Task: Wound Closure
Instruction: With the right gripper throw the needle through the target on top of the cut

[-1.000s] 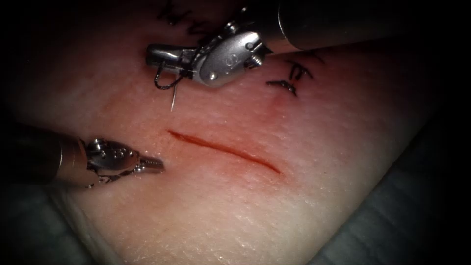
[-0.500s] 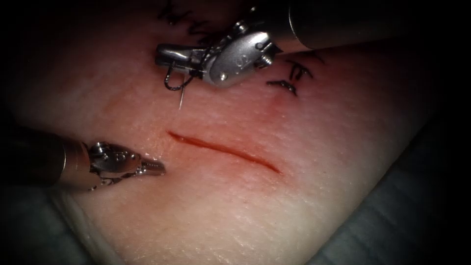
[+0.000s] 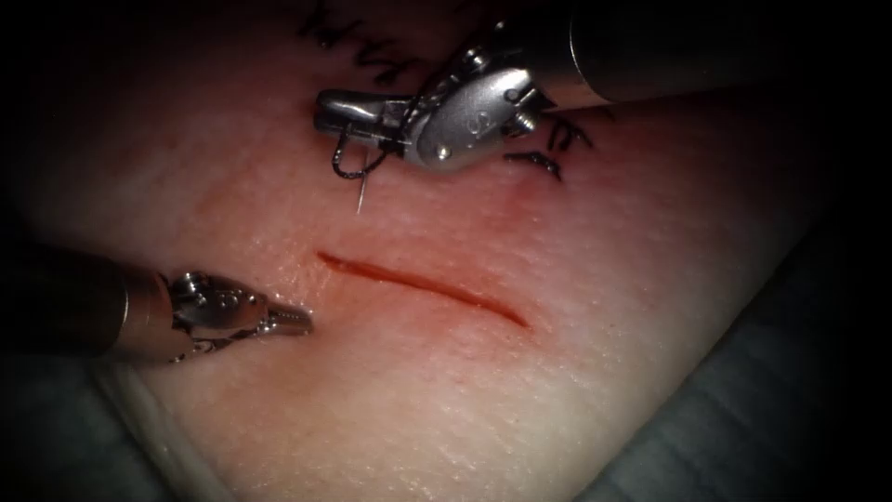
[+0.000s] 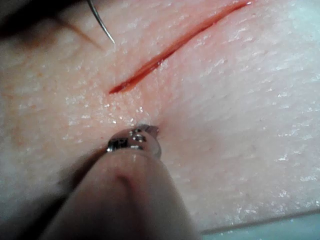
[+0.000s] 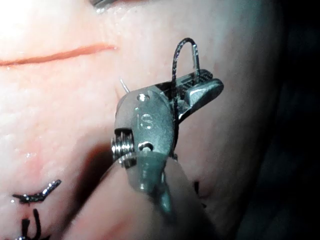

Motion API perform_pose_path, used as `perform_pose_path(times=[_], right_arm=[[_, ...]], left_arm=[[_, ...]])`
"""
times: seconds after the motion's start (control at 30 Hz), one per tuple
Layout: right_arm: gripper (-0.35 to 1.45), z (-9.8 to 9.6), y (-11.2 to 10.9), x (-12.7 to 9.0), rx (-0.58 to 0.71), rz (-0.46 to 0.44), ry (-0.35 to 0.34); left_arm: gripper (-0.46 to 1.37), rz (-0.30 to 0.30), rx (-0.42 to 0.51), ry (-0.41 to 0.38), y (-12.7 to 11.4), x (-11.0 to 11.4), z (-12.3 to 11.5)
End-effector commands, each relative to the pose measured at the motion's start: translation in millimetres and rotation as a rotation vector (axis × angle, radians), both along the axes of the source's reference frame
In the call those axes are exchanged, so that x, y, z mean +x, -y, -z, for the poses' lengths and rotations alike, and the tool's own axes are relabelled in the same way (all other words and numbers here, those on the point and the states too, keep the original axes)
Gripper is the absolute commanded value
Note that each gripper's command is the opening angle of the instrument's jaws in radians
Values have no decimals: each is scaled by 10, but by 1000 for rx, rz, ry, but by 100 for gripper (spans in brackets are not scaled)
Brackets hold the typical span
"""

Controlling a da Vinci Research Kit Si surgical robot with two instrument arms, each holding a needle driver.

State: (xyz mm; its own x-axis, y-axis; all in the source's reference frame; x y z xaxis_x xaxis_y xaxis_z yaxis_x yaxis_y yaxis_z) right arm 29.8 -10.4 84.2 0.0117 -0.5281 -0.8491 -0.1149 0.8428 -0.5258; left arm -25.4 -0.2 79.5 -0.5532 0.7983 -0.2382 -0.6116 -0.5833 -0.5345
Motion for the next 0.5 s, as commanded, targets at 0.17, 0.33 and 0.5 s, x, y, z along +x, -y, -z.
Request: perform_pose_path(times=[0.17, 0.33, 0.5], right_arm=[[-35, -7, -1, -1, -7, 2, 15], [-35, -12, 2, -2, -14, 1, 22], [-35, -16, 6, -3, -25, 8, 55]], left_arm=[[-21, -8, 26, 16, 7, 4, -3], [-8, -7, 38, 24, 8, 11, -1], [-6, -6, 40, 22, 8, 14, 1]])
